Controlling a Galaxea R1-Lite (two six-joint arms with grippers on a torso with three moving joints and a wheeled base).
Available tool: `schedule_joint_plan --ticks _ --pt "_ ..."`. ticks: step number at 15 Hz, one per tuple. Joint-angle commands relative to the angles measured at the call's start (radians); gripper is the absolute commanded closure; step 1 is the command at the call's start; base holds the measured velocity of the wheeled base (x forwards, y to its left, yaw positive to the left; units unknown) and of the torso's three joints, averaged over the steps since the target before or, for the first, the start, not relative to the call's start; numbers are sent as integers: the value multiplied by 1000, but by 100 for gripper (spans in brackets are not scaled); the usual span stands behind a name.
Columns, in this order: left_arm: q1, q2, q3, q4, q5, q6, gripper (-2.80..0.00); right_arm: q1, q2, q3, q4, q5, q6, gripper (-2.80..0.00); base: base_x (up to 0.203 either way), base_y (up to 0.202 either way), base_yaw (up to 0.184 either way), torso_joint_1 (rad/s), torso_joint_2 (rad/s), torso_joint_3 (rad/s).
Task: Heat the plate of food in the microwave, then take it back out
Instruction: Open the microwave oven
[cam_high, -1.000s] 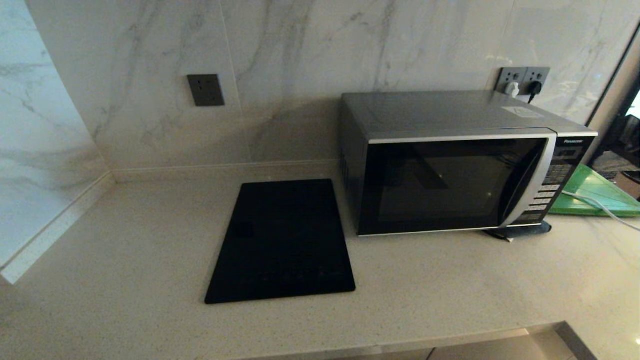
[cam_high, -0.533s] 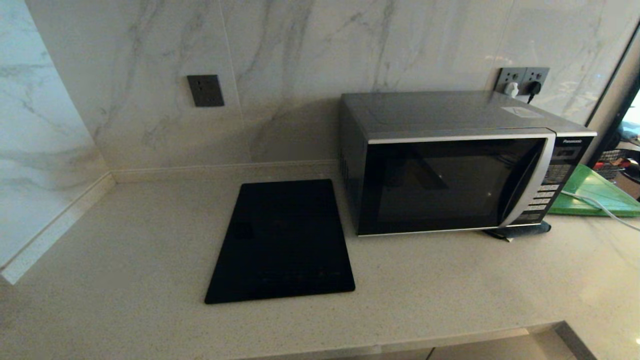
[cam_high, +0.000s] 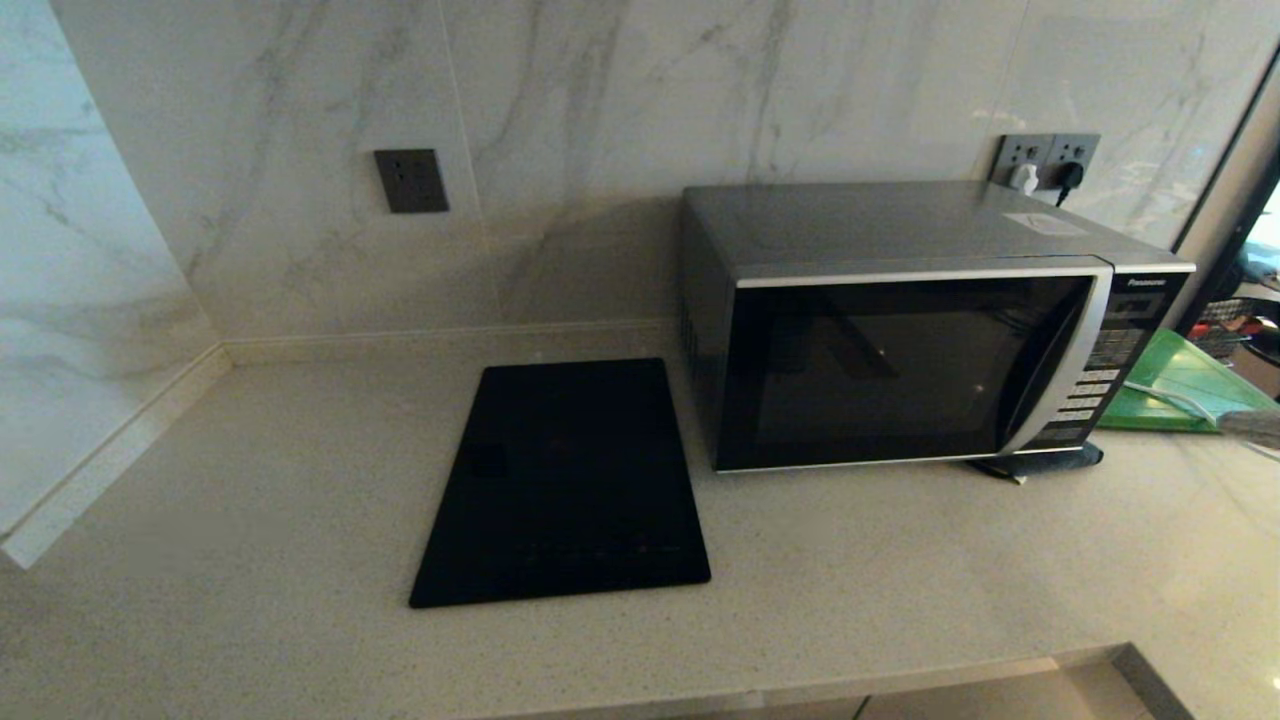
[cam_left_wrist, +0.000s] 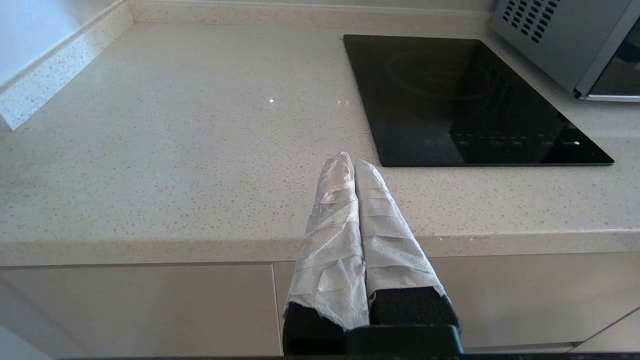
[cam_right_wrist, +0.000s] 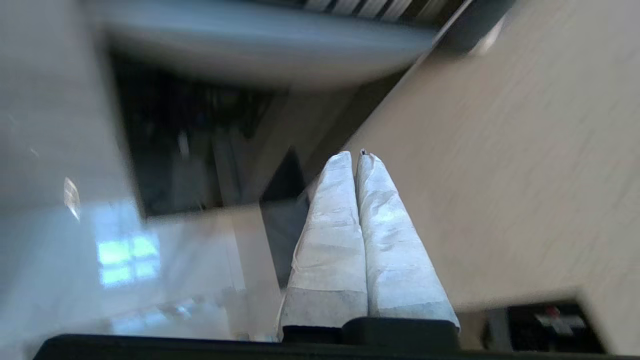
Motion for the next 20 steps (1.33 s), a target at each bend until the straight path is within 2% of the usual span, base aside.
schedule_joint_plan --ticks 1,3,7,11,20 --pt "0 2 0 0 1 -1 0 2 158 -60 -76 -41 112 0 0 0 0 0 0 0" --pt "0 2 0 0 1 -1 0 14 217 -104 -89 -73 156 0 0 0 0 0 0 0" --pt "0 2 0 0 1 -1 0 76 292 -167 -91 -84 162 0 0 0 0 0 0 0" --pt "0 2 0 0 1 -1 0 133 355 -204 -92 -164 171 0 0 0 0 0 0 0" --pt "0 2 0 0 1 -1 0 180 464 -297 -144 -166 199 0 0 0 0 0 0 0"
